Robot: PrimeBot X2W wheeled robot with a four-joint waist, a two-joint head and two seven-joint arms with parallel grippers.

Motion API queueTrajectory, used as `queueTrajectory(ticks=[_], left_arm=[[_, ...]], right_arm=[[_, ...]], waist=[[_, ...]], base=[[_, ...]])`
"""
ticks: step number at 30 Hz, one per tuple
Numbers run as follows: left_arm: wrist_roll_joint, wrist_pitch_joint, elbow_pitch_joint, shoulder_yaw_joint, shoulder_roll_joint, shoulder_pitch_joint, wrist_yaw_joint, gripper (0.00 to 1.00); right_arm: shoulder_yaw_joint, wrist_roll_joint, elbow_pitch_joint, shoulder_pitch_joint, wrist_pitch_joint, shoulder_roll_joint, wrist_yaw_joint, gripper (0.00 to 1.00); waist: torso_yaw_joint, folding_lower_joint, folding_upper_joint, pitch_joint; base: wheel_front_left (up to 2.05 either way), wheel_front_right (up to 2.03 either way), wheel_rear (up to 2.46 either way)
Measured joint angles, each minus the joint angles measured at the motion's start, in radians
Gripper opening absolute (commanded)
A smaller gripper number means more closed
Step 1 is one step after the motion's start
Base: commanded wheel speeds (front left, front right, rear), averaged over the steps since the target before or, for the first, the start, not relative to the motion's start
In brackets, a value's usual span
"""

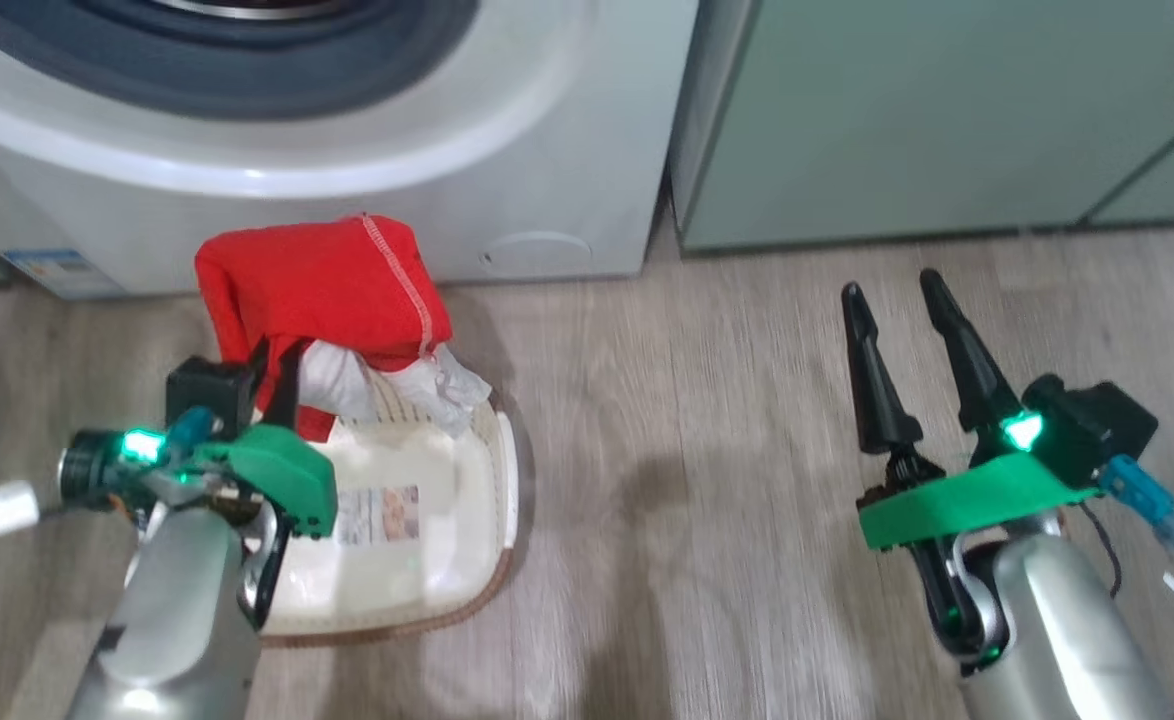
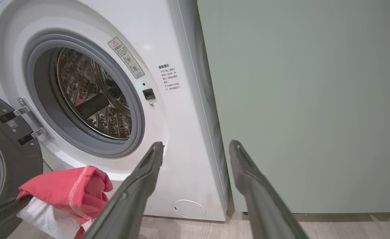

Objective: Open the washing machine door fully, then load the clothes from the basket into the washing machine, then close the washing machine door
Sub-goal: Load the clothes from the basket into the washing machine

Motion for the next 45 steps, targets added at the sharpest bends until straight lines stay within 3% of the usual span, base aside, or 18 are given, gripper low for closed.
queueTrajectory(ticks=[11,23,45], left_arm=[[-0.016,-0.001,-0.308,0.077,-0.061,0.221,-0.058,0.00],[-0.070,-0.001,-0.464,0.112,-0.111,0.416,-0.118,0.00],[-0.068,-0.001,-0.538,0.060,-0.112,0.440,-0.099,0.00]], right_arm=[[-0.027,-0.001,0.020,0.084,0.000,0.000,0.000,1.00],[-0.047,-0.001,0.024,0.141,0.000,0.000,0.000,1.00],[-0.048,-0.001,0.024,0.152,0.000,0.000,0.000,1.00]], waist=[[0.040,0.0000,-0.0001,-0.164],[0.064,0.0000,0.0000,-0.254],[0.056,0.0000,0.0000,-0.274]], base=[[0.00,0.00,0.00],[0.00,0.00,0.00],[0.00,0.00,0.00]])
